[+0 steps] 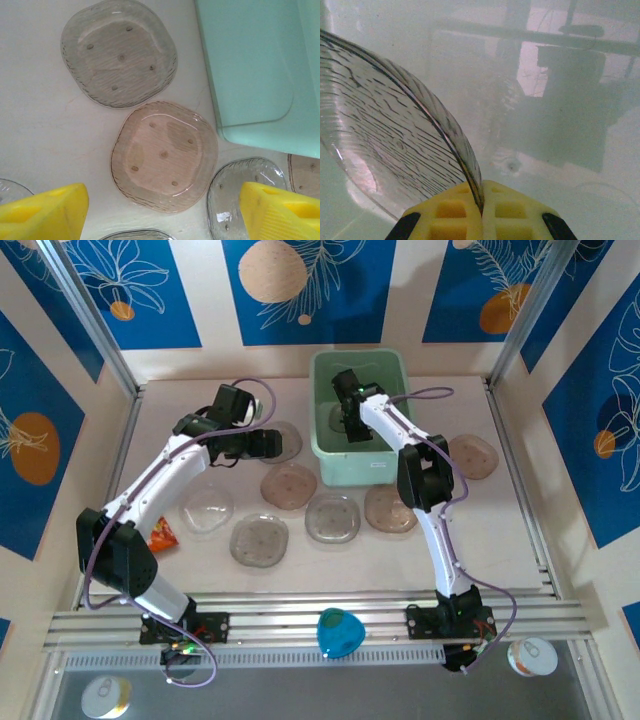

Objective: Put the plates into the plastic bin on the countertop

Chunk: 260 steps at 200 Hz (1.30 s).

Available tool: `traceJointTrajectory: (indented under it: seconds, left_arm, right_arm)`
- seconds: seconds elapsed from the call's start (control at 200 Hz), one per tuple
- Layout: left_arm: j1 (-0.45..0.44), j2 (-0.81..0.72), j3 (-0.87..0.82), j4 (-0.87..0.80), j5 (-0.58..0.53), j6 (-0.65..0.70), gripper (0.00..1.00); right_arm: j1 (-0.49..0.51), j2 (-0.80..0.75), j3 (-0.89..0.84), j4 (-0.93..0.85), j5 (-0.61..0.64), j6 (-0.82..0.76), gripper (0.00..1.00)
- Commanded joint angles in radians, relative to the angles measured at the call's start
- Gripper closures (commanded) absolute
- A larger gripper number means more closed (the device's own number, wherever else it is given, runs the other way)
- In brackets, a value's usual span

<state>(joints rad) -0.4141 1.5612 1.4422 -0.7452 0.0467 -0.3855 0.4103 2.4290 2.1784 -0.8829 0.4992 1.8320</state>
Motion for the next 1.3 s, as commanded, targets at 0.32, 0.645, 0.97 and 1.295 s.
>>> traceJointTrajectory:
  seconds: [0.32,0.645,0.97,1.295]
  left_arm:
    - [0.012,0.058,0.044,-0.022,0.004,0.071,0.2]
    - [0.012,0.094,0.062,-0.032,0.007,0.071,0.2]
    - [0.012,0.102,0.073,-0.046,0.002,0.069,0.2]
    - [0.012,0.072,0.057,-0.049,-0.005,0.063,0.2]
  right_arm:
    - [-0.016,-0.17,-0.237,0.261,-0.012,0.053,1.0]
    - [-0.033,-0.117,-0.148,0.186,-0.074,0.032,1.0]
    - [-0.022,-0.007,-0.006,0.025,-0.052,0.096,1.0]
    - [-0.024,0.051,0.172,-0.084,-0.006,0.069,0.8]
